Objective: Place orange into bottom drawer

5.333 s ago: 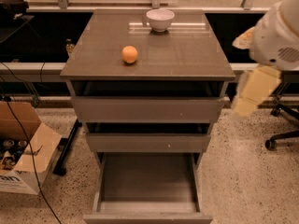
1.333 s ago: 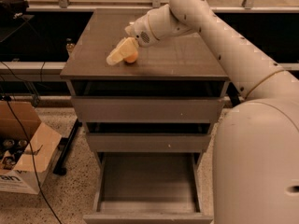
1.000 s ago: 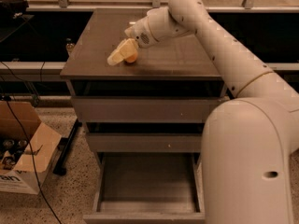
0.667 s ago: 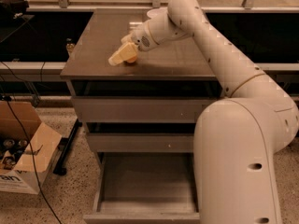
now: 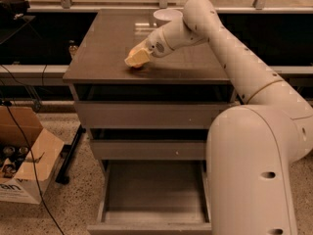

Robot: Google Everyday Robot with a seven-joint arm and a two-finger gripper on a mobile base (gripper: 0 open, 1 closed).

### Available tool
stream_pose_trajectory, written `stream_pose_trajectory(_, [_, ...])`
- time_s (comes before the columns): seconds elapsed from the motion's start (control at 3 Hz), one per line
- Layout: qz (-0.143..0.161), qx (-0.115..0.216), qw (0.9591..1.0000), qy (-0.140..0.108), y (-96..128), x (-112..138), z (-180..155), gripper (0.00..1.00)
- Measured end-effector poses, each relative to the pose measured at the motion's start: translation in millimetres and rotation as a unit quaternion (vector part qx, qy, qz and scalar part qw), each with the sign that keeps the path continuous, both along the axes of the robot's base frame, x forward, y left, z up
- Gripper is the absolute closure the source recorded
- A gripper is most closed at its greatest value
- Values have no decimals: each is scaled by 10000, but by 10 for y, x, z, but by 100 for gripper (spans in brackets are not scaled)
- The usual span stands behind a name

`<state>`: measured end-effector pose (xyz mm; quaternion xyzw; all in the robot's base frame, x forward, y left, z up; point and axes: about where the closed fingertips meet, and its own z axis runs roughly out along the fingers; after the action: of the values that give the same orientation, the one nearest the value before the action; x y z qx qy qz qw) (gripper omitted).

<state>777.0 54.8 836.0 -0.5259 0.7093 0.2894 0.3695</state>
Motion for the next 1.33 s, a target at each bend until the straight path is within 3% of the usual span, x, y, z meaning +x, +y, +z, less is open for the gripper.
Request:
stream_pose_trajectory(0.33, [-63,-47,10000,-25,-141,-28,-48,96])
stream_pose_trajectory(1.33, [-52,-45,10000,-33,-154,-60,-29,100])
